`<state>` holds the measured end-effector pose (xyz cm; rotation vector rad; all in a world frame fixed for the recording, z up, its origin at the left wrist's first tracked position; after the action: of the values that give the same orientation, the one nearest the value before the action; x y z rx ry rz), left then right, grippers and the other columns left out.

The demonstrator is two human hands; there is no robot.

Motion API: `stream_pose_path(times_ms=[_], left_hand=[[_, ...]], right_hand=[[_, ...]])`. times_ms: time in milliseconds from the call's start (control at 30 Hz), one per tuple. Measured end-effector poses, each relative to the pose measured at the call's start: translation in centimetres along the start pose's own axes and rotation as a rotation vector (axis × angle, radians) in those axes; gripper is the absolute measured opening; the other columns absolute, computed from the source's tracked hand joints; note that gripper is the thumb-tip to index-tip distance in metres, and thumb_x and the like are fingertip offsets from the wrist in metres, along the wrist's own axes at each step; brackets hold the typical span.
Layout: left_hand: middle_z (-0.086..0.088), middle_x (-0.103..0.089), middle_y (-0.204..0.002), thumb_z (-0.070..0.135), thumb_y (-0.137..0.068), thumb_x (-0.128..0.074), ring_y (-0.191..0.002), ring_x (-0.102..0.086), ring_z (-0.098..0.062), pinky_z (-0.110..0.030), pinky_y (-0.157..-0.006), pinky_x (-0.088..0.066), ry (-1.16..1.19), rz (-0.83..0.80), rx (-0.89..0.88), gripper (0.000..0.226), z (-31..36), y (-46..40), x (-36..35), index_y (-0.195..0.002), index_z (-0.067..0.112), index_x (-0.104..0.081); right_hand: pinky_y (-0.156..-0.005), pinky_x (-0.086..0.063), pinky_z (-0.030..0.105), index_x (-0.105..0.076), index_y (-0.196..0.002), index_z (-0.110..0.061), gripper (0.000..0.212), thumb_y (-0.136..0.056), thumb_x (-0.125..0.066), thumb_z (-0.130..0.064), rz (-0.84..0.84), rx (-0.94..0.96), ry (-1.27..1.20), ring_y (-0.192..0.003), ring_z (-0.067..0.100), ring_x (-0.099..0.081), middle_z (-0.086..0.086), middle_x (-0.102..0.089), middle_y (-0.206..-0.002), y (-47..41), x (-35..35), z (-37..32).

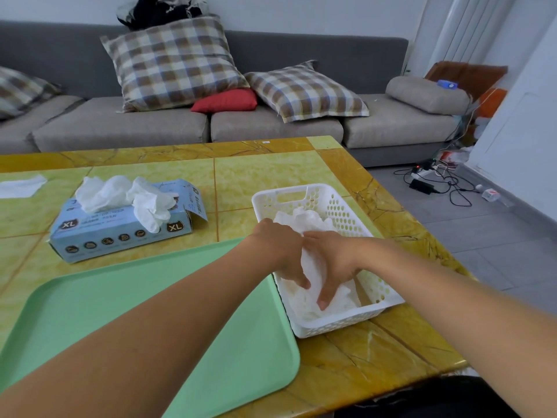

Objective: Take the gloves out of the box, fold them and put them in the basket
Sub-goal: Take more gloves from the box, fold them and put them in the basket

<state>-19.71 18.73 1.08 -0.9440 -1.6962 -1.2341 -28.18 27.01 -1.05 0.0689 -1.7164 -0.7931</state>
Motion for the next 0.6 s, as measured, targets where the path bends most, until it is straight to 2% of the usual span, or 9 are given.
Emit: stream_pose_path(times_ms=[100,167,267,333,367,400,467,533,600], left_hand=[[0.003,-0.061,-0.126,0.071,-0.081,-0.064,-0.119,-0.056,-0.021,-0.038,-0.094,-0.048,0.266,0.115,-0.048,0.07,-2.2,1.3,1.1,-0.135,0.027,-0.056],[0.007,-0.064,-0.118,0.064,-0.084,-0.066,-0.112,-0.059,-0.016,-0.037,-0.093,-0.051,0.446,0.281,-0.084,0.056,-5.5,3.9,2.4,-0.128,0.029,-0.061],[0.009,-0.07,-0.1,0.053,-0.085,-0.072,-0.093,-0.065,-0.01,-0.03,-0.083,-0.054,0.642,0.52,-0.013,0.038,-12.6,9.0,2.4,-0.111,0.027,-0.07],[0.009,-0.069,-0.102,0.048,-0.083,-0.076,-0.094,-0.065,-0.012,-0.031,-0.083,-0.053,0.655,0.609,0.143,0.035,-18.6,11.8,-0.2,-0.11,0.026,-0.07],[0.006,-0.068,-0.109,0.045,-0.082,-0.078,-0.1,-0.064,-0.016,-0.034,-0.085,-0.052,0.636,0.635,0.241,0.04,-21.5,13.0,-1.9,-0.115,0.025,-0.068],[0.003,-0.065,-0.12,0.042,-0.082,-0.079,-0.108,-0.062,-0.021,-0.037,-0.09,-0.051,0.602,0.646,0.338,0.049,-23.9,14.1,-3.6,-0.124,0.025,-0.063],[-0.003,-0.05,-0.144,0.039,-0.082,-0.079,-0.126,-0.051,-0.028,-0.044,-0.102,-0.046,0.546,0.644,0.475,0.073,-27.4,16.2,-6.8,-0.145,0.022,-0.047],[-0.003,-0.03,-0.16,0.04,-0.083,-0.078,-0.142,-0.035,-0.031,-0.047,-0.114,-0.036,0.548,0.626,0.521,0.091,-28.6,17.6,-9.3,-0.156,0.021,-0.029],[-0.001,-0.015,-0.166,0.046,-0.083,-0.076,-0.149,-0.022,-0.03,-0.049,-0.119,-0.03,0.542,0.575,0.527,0.099,-29.3,18.6,-12.1,-0.159,0.021,-0.018]], right_hand=[[-0.12,-0.032,0.044,-0.007,-0.161,-0.032,0.142,-0.052,-0.094,-0.059,-0.037,-0.037,0.023,-0.152,0.019,-0.02,-0.011,-0.011,-0.167,1.0,0.8,-0.6],[-0.112,-0.041,0.038,-0.018,-0.16,-0.03,0.124,-0.063,-0.091,-0.056,-0.004,-0.064,0.04,-0.144,0.018,-0.037,-0.009,-0.029,-0.161,3.0,3.6,-1.5],[-0.096,-0.051,0.034,-0.048,-0.145,-0.031,0.081,-0.076,-0.082,-0.055,0.259,0.03,-0.005,-0.116,0.012,-0.059,-0.01,-0.057,-0.136,5.9,8.8,-5.3],[-0.091,-0.055,0.034,-0.063,-0.132,-0.027,0.056,-0.082,-0.079,-0.047,0.458,0.198,-0.185,-0.098,0.007,-0.067,-0.011,-0.067,-0.116,4.9,11.0,-9.8],[-0.091,-0.055,0.034,-0.065,-0.129,-0.025,0.051,-0.084,-0.078,-0.044,0.495,0.262,-0.286,-0.096,0.008,-0.068,-0.009,-0.069,-0.112,3.5,11.4,-12.2],[-0.093,-0.054,0.034,-0.064,-0.131,-0.024,0.054,-0.084,-0.079,-0.043,0.502,0.297,-0.362,-0.098,0.009,-0.068,-0.007,-0.069,-0.115,1.9,11.5,-14.6],[-0.102,-0.048,0.034,-0.052,-0.143,-0.02,0.072,-0.082,-0.08,-0.046,0.511,0.3,-0.38,-0.116,0.017,-0.062,0.0,-0.061,-0.135,-2.2,11.9,-19.4],[-0.108,-0.04,0.034,-0.034,-0.155,-0.014,0.096,-0.08,-0.078,-0.055,0.47,0.221,-0.342,-0.139,0.024,-0.046,0.005,-0.042,-0.157,-6.3,12.6,-22.5],[-0.104,-0.041,0.035,-0.03,-0.156,-0.012,0.107,-0.076,-0.074,-0.069,0.386,0.114,-0.379,-0.14,0.027,-0.044,0.007,-0.037,-0.16,-10.0,12.9,-25.0]])
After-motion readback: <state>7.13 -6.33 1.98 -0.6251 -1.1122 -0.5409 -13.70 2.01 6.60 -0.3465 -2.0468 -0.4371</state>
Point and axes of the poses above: each hand's wrist, its own y-axis away from the middle knuckle, its own x-axis out of the back of the hand, z = x × y, the point moved 4 cm from there along -y, towards the middle knuckle
